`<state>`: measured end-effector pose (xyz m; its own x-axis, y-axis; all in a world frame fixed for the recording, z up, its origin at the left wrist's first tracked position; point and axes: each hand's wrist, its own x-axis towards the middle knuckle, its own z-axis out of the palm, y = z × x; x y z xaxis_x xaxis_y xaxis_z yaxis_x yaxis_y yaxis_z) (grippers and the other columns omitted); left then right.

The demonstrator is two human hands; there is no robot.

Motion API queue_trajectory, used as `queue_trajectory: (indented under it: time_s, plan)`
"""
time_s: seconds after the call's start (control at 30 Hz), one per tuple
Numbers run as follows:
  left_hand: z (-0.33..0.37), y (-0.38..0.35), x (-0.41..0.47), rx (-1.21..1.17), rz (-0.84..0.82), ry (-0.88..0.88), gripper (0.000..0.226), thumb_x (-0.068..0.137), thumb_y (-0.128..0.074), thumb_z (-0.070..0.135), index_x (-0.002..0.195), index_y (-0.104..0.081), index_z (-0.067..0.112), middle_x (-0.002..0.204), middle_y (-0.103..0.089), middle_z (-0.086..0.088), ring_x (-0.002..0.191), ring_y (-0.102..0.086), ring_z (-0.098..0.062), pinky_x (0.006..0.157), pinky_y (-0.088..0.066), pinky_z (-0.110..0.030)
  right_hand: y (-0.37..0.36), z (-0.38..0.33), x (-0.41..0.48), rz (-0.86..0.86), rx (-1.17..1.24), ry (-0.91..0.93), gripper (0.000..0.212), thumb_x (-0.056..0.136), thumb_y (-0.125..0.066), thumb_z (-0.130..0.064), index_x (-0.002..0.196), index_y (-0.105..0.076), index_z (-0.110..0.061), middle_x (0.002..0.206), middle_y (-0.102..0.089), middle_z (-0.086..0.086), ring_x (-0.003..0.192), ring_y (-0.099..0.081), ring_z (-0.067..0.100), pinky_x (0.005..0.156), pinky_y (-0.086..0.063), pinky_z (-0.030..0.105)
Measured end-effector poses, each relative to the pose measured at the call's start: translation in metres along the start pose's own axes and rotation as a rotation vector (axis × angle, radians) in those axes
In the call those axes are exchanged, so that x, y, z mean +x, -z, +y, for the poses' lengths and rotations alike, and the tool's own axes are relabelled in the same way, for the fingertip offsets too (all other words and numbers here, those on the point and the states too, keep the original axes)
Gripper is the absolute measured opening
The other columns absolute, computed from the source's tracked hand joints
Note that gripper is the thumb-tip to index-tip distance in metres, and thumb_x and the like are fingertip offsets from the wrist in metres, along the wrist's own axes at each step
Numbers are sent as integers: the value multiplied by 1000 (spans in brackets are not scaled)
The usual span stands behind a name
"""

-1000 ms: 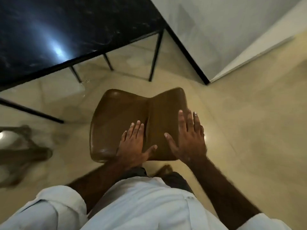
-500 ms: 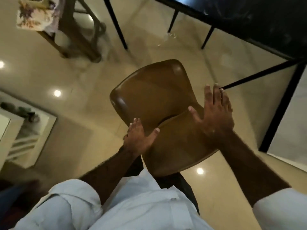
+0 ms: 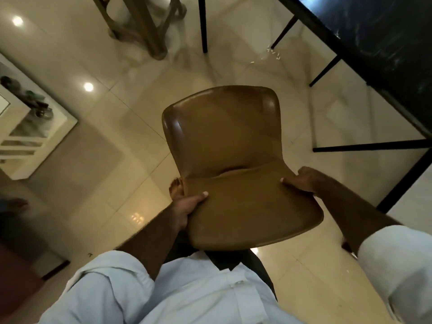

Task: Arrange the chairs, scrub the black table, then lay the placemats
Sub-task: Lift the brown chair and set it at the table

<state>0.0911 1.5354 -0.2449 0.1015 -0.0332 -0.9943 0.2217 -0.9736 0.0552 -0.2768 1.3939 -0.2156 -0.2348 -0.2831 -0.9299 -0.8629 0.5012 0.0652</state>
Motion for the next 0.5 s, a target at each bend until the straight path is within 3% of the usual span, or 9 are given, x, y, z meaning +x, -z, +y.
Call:
queue_trajectory:
  time_s: [0.07, 0.13, 0.27, 0.37, 0.4, 0.5]
  plan:
    - [4, -1, -8, -38, -32, 82, 91, 72, -104, 42, 148, -60, 19, 126, -76, -17, 105, -76, -40, 68, -64, -48, -5, 8, 10, -113, 188, -56, 91, 86, -89, -59, 149, -57, -2, 134, -71, 20, 104, -74, 37, 80, -62, 46]
    - [7, -3, -13, -40, -62, 153, 75, 85, -97, 36, 146, -60, 13, 122, -75, -21, 104, -74, -42, 73, -60, -53, -6, 10, 10, -192, 296, -106, 89, 82, -94, -55, 146, -60, -3, 126, -75, 20, 103, -76, 39, 76, -61, 46]
    - [9, -2, -16, 1, -71, 163, 74, 89, -93, 31, 149, -57, 8, 123, -73, -22, 107, -71, -42, 99, -58, -61, -7, 9, 9, -228, 386, -135, 77, 85, -94, -47, 140, -64, -1, 112, -78, 19, 99, -77, 40, 77, -63, 47]
    - [12, -5, -21, 50, -48, 124, 70, 94, -89, 26, 151, -54, 7, 109, -69, -18, 94, -67, -38, 93, -54, -57, -9, 15, 15, -214, 376, -118, 84, 82, -96, -47, 146, -61, -5, 117, -77, 18, 103, -78, 42, 97, -63, 58]
    - [13, -7, -24, 58, -36, 102, 69, 95, -88, 24, 152, -53, 6, 105, -67, -17, 91, -66, -37, 92, -53, -56, -10, 16, 15, -207, 369, -114, 85, 83, -96, -47, 148, -59, -6, 115, -75, 17, 102, -77, 43, 97, -63, 58]
    - [14, -11, -28, 73, 7, 39, 70, 97, -86, 20, 155, -50, 5, 102, -65, -16, 88, -65, -35, 86, -53, -54, -9, 10, 3, -194, 391, -85, 78, 91, -91, -39, 152, -55, -6, 104, -70, 13, 96, -73, 39, 76, -61, 48]
